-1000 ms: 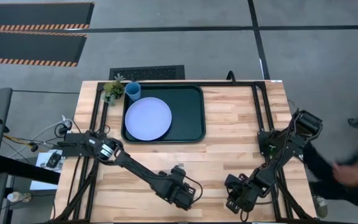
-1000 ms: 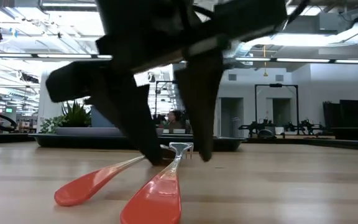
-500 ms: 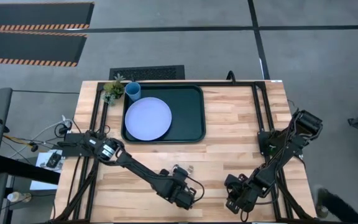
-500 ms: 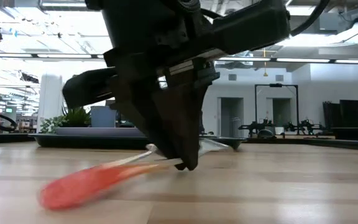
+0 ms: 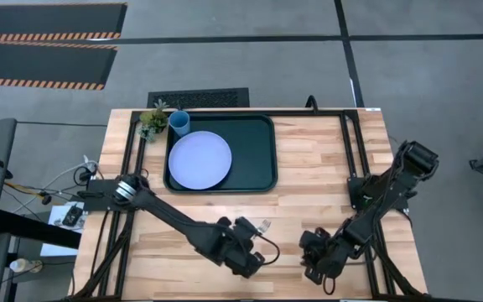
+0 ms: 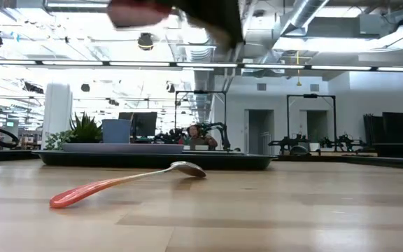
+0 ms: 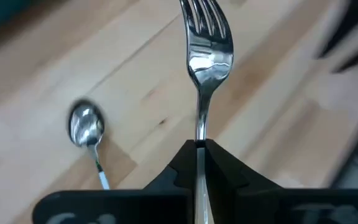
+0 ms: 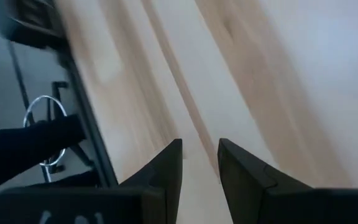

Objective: Pick and place plate/cup/fork/spoon on tray
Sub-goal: Put the orange fork to the right of the light blue plate on the dark green tray

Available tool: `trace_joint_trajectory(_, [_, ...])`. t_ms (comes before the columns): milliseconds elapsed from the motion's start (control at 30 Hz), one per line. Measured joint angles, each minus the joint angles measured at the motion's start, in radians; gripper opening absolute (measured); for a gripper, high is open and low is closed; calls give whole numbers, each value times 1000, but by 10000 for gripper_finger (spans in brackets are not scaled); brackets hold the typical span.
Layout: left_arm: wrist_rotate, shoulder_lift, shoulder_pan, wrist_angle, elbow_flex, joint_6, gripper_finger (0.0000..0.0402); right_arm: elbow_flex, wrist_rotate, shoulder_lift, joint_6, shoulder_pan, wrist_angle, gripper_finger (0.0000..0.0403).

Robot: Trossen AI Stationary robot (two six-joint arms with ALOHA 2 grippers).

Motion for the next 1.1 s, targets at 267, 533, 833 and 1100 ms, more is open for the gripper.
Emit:
trace_joint_trajectory(267, [67,-225,17,192,-4,252,1,0,208,-233,-389,-67,21,127])
trace_joint_trajectory(533, [399,-391,105,766,-166,556,1,0,353,-438,-807,-114,190,128])
trace_joint_trajectory(833, [830,-412,233,1500,-493,403,0,0,352,-557,-1155,-169,437,129])
trace_joint_trajectory(1100, [866,-407,334,2001,-736,95,0,0,343,-584,-1435,-210,630,137])
